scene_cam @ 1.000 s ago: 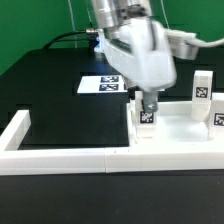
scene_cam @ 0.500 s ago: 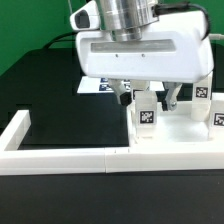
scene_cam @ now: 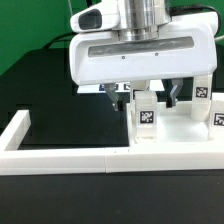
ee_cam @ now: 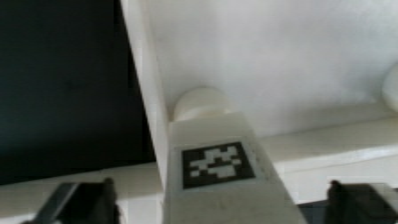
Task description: Assemble square table
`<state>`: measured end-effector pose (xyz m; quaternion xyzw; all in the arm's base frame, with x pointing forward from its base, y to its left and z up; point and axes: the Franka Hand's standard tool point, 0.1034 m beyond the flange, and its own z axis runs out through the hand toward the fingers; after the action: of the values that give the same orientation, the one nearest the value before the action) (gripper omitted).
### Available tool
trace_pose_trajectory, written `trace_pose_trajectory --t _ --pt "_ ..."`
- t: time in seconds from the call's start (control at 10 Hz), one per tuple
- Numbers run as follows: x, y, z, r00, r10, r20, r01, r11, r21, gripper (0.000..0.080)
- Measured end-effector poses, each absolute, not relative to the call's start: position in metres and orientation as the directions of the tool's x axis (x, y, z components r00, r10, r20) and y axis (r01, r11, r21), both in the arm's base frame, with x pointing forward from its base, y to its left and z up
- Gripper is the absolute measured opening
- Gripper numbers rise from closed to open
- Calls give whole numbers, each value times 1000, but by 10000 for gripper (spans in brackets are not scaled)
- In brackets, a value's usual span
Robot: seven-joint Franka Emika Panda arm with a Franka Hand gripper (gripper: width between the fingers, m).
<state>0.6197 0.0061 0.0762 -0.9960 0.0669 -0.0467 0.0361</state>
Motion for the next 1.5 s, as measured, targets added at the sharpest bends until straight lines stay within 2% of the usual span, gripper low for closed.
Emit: trace_pose_trajectory --t 0.2,0.5,0.6,0.8,0.9,1.1,1.3,1.4,1.5 --pt "620 6 76 974 -209 82 -202 -976 -86 283" --pt "620 6 76 911 -407 62 -399 -911 -105 288" --pt "620 5 76 832 -554 36 -546 -828 -128 288" --pt "622 5 75 531 -846 -45 -841 -519 -151 288" --pt "622 5 75 383 -920 -82 -917 -368 -153 288" --pt "622 3 75 199 -971 -130 -973 -180 -146 290" --pt "622 3 75 190 -972 -136 -975 -170 -146 300" --pt "621 4 75 268 -956 -120 -957 -249 -151 300" --pt "620 7 74 453 -888 -76 -886 -439 -149 473"
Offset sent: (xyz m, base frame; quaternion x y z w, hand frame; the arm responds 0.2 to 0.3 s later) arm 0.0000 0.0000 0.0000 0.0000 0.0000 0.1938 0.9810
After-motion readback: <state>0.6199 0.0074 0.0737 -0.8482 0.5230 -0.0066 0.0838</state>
